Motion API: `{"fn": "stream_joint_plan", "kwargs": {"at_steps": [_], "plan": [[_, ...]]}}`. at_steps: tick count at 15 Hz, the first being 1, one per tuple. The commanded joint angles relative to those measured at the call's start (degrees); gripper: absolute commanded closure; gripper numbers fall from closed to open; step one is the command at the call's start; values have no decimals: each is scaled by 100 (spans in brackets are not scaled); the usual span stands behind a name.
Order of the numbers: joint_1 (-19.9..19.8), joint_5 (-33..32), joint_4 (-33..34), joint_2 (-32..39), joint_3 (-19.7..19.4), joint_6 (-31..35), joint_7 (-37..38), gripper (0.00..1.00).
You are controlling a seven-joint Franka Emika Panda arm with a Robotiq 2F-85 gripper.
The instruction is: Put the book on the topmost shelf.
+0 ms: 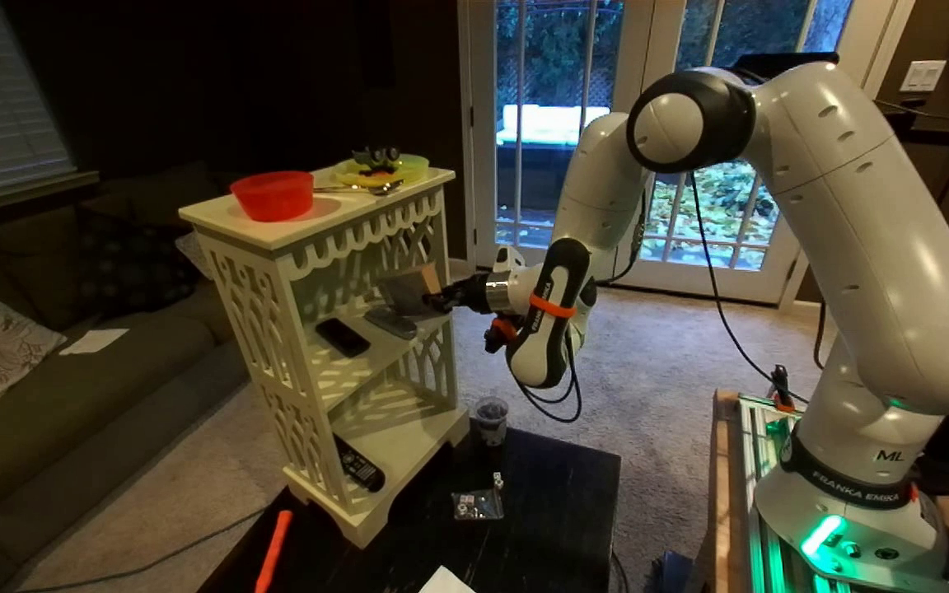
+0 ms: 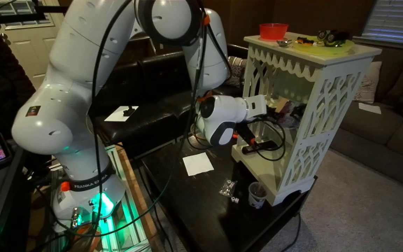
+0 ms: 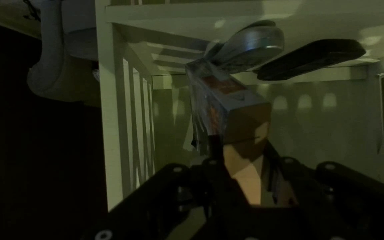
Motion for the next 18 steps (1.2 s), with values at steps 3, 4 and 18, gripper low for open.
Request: {"fn": "stream_joint_plan", "kwargs": {"at_steps": [3,4,18], "plan": [[82,120,1027,770,-107,164,435,93],[87,173,1184,878,-123,164,454,93],[119,342,1972,1568,-237,-208,483,12]]}}
